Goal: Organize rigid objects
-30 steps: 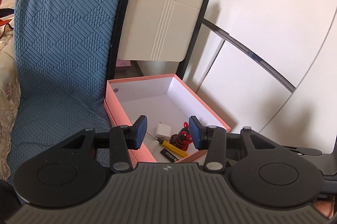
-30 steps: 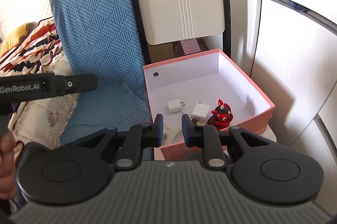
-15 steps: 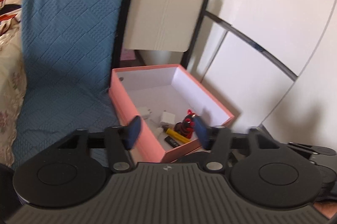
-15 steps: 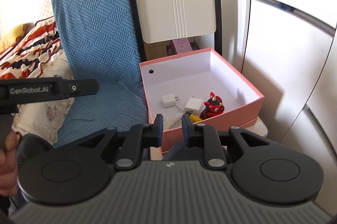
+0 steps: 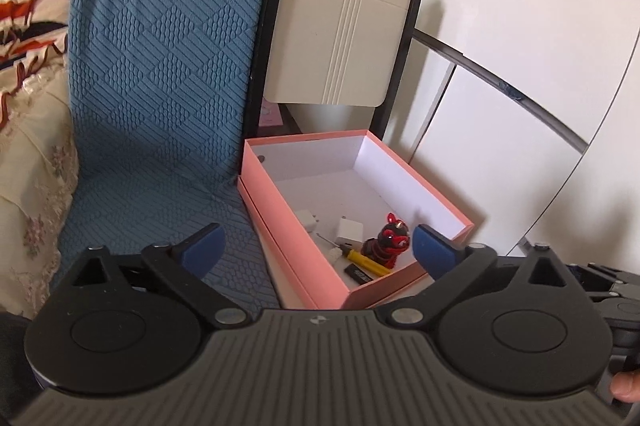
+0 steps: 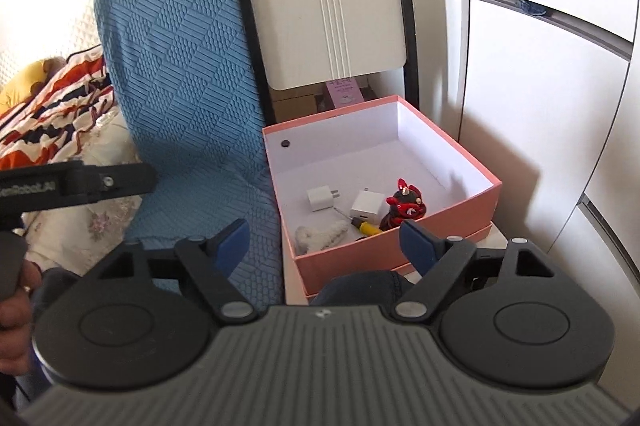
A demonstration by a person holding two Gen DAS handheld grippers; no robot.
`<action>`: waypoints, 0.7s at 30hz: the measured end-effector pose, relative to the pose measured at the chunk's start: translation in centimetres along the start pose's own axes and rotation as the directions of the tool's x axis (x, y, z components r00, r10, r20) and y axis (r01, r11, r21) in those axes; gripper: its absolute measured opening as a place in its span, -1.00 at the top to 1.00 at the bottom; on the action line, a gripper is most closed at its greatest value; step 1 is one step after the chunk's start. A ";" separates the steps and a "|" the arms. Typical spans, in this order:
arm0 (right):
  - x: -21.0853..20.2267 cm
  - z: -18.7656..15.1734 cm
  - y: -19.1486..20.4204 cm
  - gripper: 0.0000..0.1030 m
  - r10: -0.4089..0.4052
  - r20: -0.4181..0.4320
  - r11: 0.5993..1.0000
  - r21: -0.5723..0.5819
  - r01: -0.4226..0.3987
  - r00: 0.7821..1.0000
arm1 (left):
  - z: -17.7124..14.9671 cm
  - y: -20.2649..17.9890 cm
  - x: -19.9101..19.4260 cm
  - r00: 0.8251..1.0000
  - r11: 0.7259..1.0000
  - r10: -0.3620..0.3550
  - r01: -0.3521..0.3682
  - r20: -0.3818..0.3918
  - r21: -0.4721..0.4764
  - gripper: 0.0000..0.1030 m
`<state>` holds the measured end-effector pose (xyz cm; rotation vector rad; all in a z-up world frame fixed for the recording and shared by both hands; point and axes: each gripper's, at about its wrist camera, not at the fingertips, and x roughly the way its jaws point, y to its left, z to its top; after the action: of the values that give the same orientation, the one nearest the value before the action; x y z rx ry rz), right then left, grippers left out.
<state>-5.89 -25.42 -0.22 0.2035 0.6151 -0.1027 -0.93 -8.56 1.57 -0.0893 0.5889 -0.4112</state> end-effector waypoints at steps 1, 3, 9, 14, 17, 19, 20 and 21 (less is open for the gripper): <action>0.1 -0.1 0.0 -0.85 -0.002 -0.001 1.000 0.003 0.002 1.000 | -0.1 0.0 0.0 1.000 1.000 0.002 -0.002 -0.006 0.001 -1.00; 0.2 -0.3 -0.1 -1.00 0.002 -0.005 1.000 0.016 -0.001 1.000 | -0.2 -0.1 0.1 1.000 1.000 -0.002 0.002 -0.019 0.003 -1.00; 0.4 -0.3 -0.2 -1.00 -0.009 -0.011 1.000 0.008 0.009 1.000 | -0.2 -0.2 0.1 1.000 1.000 0.011 -0.011 -0.024 0.000 -1.00; 0.2 -0.3 -0.2 -1.00 -0.010 -0.008 1.000 0.007 0.010 1.000 | -0.4 -0.1 0.2 0.999 1.000 0.004 -0.005 -0.048 -0.017 -1.00; 0.2 -0.4 -0.2 -1.00 -0.005 -0.008 1.000 0.009 0.005 1.000 | -0.5 -0.3 0.1 0.999 1.000 0.011 -0.012 -0.048 -0.010 -1.00; 0.1 -0.4 -0.1 -1.00 -0.008 -0.007 1.000 0.003 0.008 1.000 | -0.4 -0.4 0.0 0.999 1.000 0.024 -0.024 -0.048 -0.006 -1.00; 0.1 -0.4 -0.1 -1.00 -0.009 -0.007 1.000 0.001 0.009 1.000 | -0.3 -0.3 0.0 0.999 1.000 0.027 -0.028 -0.047 -0.005 -1.00; 0.0 -0.4 -0.1 -1.00 -0.009 -0.008 1.000 0.000 0.009 1.000 | -0.3 -0.4 0.0 0.999 1.000 0.029 -0.029 -0.044 -0.004 -1.00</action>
<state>-6.09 -25.44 -0.58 0.2015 0.6238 -0.1104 -1.27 -8.85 1.40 -0.0760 0.6342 -0.3844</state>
